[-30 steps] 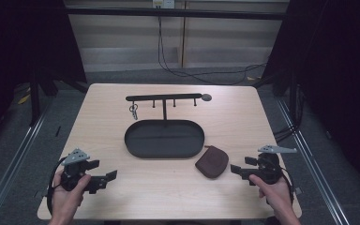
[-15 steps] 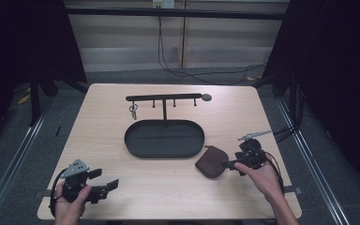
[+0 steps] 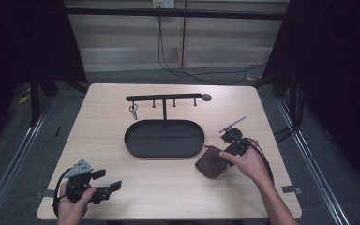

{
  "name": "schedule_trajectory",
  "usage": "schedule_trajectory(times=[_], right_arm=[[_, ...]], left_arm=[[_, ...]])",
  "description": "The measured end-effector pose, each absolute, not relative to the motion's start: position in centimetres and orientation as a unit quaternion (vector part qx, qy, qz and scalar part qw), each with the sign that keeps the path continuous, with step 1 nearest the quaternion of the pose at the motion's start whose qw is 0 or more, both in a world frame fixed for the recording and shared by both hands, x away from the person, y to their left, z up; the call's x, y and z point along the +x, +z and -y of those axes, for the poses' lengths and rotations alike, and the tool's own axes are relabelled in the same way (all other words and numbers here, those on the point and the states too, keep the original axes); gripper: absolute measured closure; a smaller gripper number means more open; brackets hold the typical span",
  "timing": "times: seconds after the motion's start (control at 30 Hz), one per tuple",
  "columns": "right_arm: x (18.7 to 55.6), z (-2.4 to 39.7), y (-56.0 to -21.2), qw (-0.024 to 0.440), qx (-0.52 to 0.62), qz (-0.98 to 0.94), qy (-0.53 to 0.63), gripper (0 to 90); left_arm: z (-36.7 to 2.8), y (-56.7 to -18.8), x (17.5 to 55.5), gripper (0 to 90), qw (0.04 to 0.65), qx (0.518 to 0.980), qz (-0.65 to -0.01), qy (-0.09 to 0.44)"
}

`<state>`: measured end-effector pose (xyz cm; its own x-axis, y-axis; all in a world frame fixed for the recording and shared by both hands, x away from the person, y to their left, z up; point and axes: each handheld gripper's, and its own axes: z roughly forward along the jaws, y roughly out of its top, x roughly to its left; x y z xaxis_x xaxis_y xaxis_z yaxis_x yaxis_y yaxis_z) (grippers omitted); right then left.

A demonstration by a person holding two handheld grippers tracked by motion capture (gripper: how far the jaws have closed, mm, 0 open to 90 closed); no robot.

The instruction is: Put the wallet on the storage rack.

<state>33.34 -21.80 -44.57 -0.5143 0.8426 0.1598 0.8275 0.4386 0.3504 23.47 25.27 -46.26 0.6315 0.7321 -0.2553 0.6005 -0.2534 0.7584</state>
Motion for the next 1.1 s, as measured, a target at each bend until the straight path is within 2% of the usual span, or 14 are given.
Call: schedule_trajectory(times=[0.27,0.73,0.83,0.9,0.93,1.1], right_arm=[[34.5,21.4,-45.7,-0.012,0.499,-0.854,0.149,16.2],[35.5,21.7,-46.8,-0.050,0.512,-0.846,0.142,11.7],[35.6,21.8,-46.9,-0.060,0.513,-0.844,0.144,13.2],[35.7,22.2,-47.1,-0.085,0.517,-0.838,0.156,21.0],[35.8,22.3,-47.1,-0.092,0.517,-0.836,0.161,21.3],[35.8,22.1,-46.8,-0.087,0.519,-0.836,0.153,23.8]], left_arm=[[-25.0,-46.3,23.6,17.6,0.435,0.794,-0.420,0.070],[-25.0,-46.4,23.7,17.0,0.432,0.792,-0.425,0.066],[-25.2,-46.3,23.8,17.0,0.432,0.792,-0.425,0.066],[-25.2,-46.3,23.8,17.0,0.435,0.790,-0.427,0.066],[-25.2,-46.3,23.8,17.0,0.434,0.791,-0.427,0.065],[-25.1,-46.4,23.8,17.0,0.427,0.796,-0.425,0.060]])
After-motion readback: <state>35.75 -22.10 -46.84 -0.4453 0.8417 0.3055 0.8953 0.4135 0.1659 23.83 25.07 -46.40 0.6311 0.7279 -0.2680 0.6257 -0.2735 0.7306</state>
